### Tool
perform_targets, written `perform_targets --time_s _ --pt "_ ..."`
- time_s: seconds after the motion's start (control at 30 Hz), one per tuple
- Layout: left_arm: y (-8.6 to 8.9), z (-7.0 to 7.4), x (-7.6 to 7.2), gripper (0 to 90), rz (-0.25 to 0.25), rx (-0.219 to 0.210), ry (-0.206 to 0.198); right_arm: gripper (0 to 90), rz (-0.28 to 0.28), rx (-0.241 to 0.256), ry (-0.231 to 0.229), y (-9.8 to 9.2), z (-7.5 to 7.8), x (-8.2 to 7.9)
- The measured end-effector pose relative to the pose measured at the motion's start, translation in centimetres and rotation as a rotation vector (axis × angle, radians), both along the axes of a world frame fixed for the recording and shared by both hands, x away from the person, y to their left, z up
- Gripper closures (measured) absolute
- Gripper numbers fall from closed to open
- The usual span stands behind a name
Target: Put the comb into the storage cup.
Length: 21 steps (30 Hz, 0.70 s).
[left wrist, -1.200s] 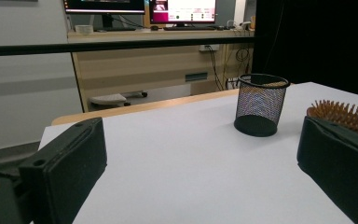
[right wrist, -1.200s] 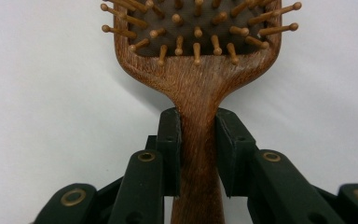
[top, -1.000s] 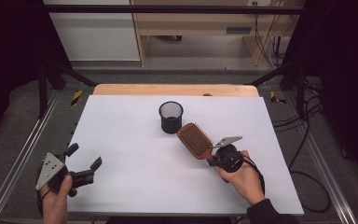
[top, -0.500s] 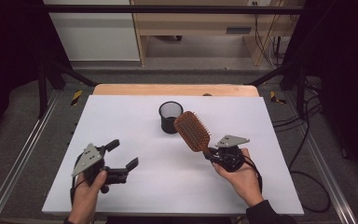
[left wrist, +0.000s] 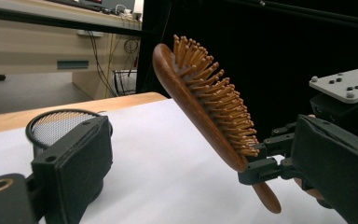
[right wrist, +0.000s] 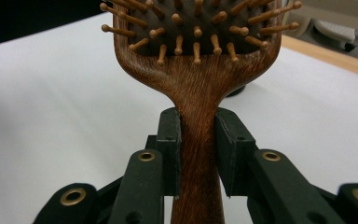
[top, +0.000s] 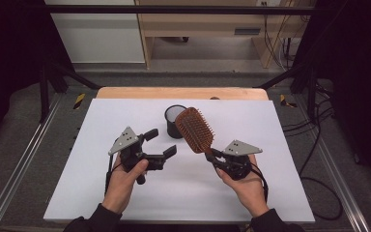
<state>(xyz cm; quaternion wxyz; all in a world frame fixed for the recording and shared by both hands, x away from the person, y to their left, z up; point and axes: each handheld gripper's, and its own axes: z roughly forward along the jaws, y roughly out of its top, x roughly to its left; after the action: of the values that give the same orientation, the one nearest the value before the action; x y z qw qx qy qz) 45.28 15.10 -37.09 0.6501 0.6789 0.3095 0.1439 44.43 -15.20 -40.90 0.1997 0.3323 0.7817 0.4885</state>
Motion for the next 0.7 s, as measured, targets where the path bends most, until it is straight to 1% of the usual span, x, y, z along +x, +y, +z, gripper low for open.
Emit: perform_targets --time_s 0.1,0.17,0.33,0.43,0.53,0.7 --pt "-0.2 0.6 0.2 5.5 -0.005 0.008 -0.007 72.7 0.0 0.022 -0.016 0.5 0.2 -0.1" --pt "-0.2 0.7 0.4 5.6 -0.006 -0.003 0.001 72.8 0.004 0.021 -0.023 1.0 0.2 -0.1" --pt "-0.1 0.7 0.6 6.0 -0.009 -0.061 0.031 72.8 0.027 0.014 -0.04 2.2 0.1 -0.3" --pt "-0.2 0.9 0.6 6.1 -0.004 -0.06 0.021 72.8 0.037 0.013 -0.048 2.7 0.0 -0.3" --pt "0.0 1.1 0.7 6.1 0.0 -0.062 0.024 72.7 0.044 0.014 -0.056 3.0 0.0 -0.5" --pt "0.3 1.0 1.0 6.2 0.002 -0.063 0.042 72.8 0.058 0.015 -0.063 3.2 -0.1 -0.6"
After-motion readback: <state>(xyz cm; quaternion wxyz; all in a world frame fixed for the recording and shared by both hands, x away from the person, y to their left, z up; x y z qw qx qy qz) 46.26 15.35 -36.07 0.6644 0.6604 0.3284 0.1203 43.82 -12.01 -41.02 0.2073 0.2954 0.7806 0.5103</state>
